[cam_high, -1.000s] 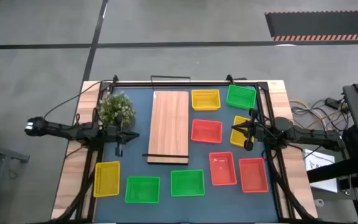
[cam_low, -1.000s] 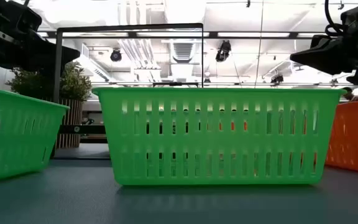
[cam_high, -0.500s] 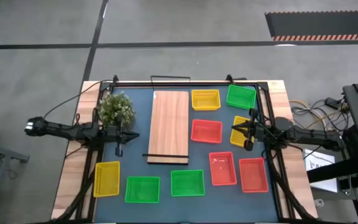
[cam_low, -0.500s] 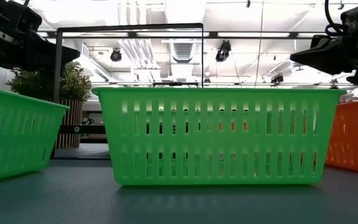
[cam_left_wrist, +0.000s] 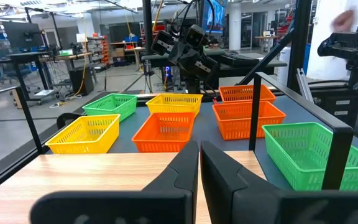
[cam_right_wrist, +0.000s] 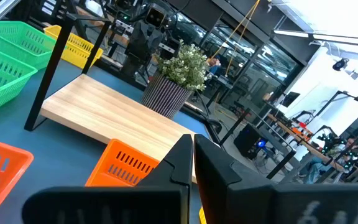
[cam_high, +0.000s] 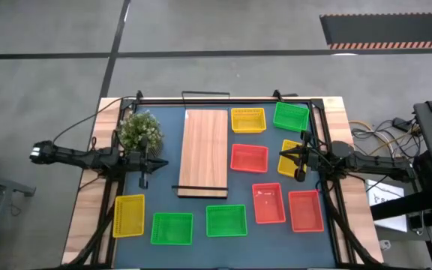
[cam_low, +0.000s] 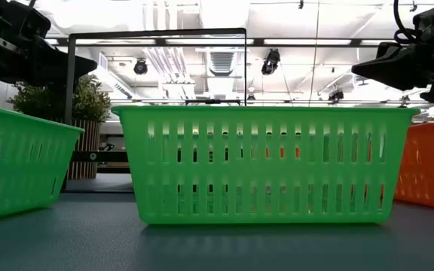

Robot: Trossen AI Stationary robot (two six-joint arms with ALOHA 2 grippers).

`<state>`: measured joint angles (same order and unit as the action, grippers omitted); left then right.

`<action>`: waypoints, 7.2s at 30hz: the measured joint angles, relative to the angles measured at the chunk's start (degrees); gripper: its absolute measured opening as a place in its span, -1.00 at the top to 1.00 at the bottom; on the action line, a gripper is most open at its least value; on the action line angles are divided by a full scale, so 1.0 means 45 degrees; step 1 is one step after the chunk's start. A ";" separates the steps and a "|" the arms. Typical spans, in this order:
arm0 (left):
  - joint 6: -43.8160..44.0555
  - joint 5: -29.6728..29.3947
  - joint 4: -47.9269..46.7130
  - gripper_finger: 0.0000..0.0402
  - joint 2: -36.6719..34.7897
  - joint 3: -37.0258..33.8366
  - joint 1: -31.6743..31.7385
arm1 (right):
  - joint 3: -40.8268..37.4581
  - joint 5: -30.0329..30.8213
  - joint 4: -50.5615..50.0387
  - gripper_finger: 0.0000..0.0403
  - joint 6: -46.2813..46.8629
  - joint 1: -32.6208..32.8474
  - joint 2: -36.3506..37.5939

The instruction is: Stack baskets on shelf by color

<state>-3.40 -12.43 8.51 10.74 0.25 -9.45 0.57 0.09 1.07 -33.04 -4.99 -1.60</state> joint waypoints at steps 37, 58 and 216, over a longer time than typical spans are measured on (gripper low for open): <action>0.0000 -0.0002 0.0000 1.00 0.0000 0.0000 0.0000 | -0.0003 0.0001 -0.0002 0.96 0.0000 0.0000 -0.0001; 0.1676 0.0651 0.2445 1.00 0.0151 0.0000 -0.0005 | -0.0003 0.1345 0.0596 0.96 -0.1340 -0.0005 0.0002; 1.0997 0.1768 -1.0541 0.99 2.0163 1.8867 -0.8898 | -0.0003 0.1874 0.2765 0.96 0.7509 0.0024 -0.0012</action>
<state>46.09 -4.47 -38.92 101.48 85.15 -49.50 0.56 8.52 13.51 0.75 -4.89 -1.65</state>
